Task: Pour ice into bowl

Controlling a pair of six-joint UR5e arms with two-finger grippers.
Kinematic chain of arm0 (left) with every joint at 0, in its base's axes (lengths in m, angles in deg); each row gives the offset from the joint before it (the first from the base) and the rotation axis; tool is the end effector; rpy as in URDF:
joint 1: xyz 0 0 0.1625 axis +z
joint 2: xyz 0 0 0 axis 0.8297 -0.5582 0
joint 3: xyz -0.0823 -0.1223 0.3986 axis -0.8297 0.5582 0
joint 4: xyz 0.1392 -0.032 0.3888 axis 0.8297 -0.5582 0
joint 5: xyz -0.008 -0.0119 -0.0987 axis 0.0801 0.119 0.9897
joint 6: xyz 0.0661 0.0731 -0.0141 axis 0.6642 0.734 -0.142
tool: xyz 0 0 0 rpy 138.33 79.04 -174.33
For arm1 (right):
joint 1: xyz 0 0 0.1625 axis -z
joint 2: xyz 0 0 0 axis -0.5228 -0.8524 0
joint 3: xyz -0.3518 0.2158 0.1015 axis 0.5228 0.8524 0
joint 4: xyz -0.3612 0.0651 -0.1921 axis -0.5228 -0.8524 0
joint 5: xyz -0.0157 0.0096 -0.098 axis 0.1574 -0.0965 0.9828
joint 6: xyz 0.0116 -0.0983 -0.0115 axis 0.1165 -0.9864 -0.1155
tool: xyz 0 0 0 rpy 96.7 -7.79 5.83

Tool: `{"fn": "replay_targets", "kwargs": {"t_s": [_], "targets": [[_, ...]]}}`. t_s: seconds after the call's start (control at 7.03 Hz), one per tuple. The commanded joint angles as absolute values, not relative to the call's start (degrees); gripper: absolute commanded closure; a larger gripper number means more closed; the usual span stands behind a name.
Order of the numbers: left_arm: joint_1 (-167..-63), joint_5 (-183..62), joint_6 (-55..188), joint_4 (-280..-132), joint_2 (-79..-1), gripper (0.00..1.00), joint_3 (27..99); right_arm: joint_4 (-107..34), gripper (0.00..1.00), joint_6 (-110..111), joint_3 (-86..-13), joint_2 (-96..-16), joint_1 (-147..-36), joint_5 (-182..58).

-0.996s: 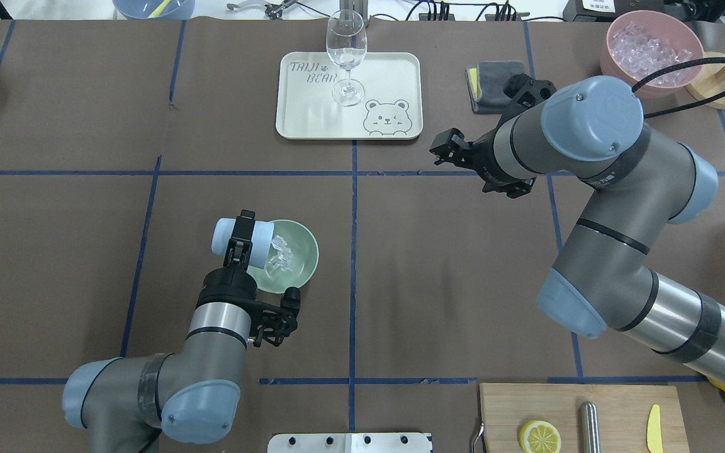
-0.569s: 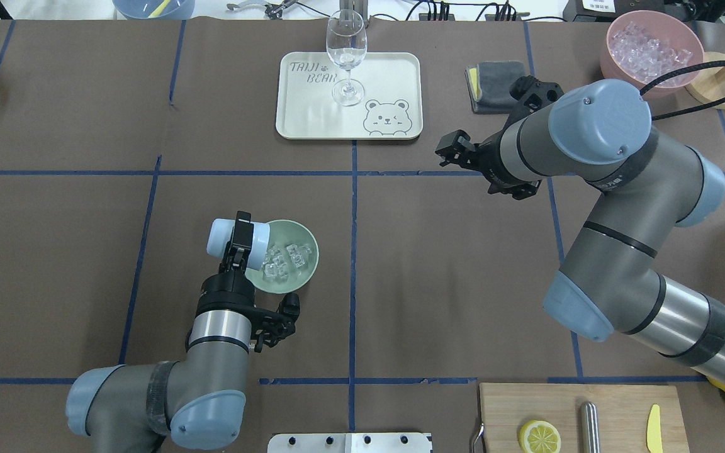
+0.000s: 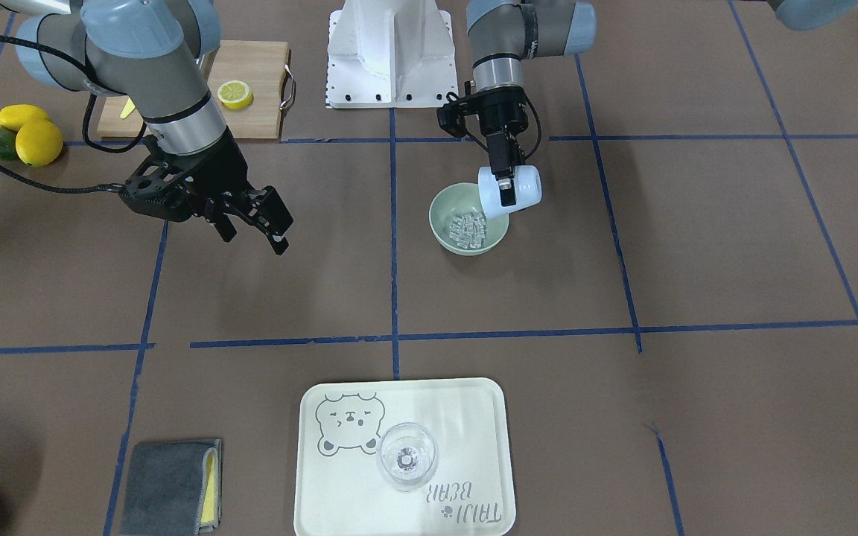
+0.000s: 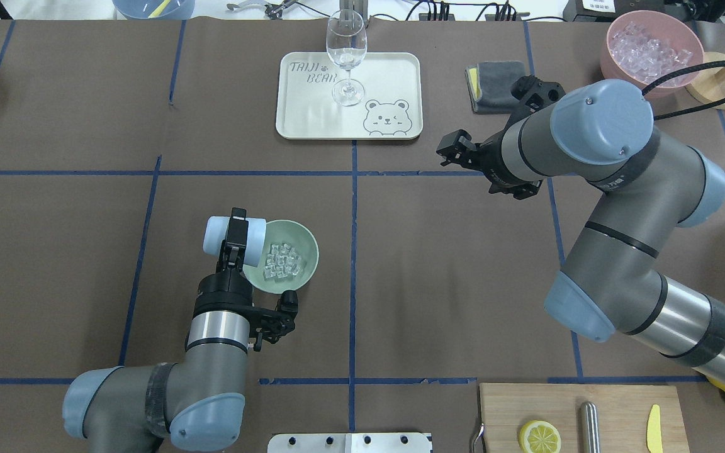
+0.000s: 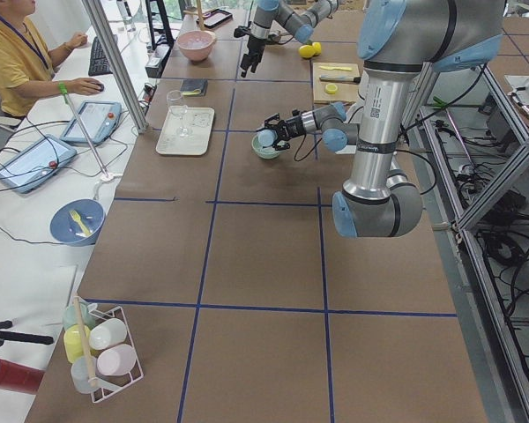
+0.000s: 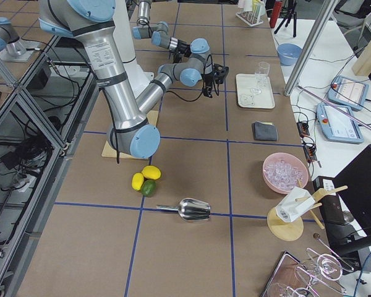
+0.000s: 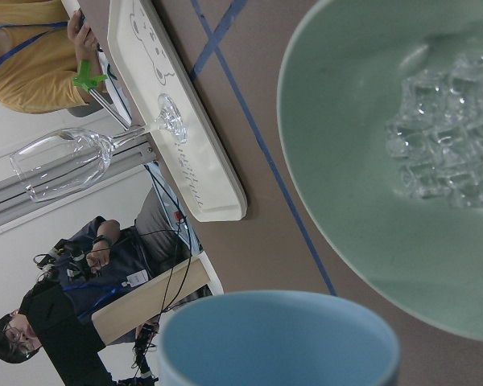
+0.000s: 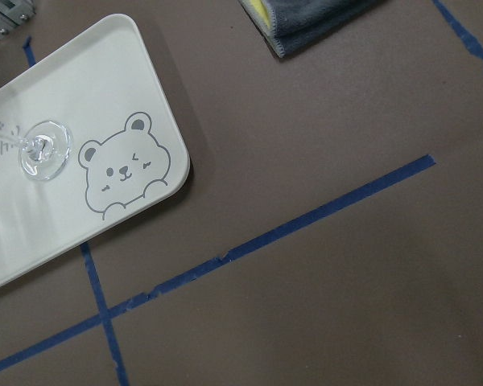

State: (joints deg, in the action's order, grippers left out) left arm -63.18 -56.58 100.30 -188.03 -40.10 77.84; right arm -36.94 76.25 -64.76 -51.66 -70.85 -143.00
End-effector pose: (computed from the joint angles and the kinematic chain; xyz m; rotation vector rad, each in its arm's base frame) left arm 0.5326 -0.2915 0.2959 1.2096 -0.5715 1.0898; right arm -0.3967 -0.4656 0.2571 0.0890 -0.9998 0.5472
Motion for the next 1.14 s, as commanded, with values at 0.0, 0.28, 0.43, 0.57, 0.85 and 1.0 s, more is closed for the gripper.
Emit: {"fn": "replay_targets", "kwargs": {"t_s": [0.0,0.28,0.43,0.57,0.85,1.0], "targets": [[-63.36,-56.04,82.9,-188.04,-39.2,1.0,79.25,-36.94,0.0,76.2,-64.79,-51.66,-70.81,-142.63],[-63.36,-50.17,63.03,-188.04,-35.6,1.0,82.13,-36.94,0.0,76.2,-64.88,-51.57,-70.9,-142.63],[-63.36,-49.02,49.72,-188.12,-33.94,1.0,83.03,-36.94,0.0,76.2,-64.96,-51.66,-70.98,-142.63],[-63.36,-48.92,37.15,-188.12,-33.4,1.0,83.04,-37.03,0.0,76.2,-64.97,-51.66,-70.98,-142.63],[-63.36,-49.53,19.03,-188.21,-32.17,1.0,83.04,-37.03,0.0,76.2,-64.97,-51.75,-71.25,-142.63],[-63.62,-50.84,10.74,-189.52,-31.12,1.0,83.04,-36.95,0.0,76.11,-64.88,-52.1,-71.25,-142.54]]}}
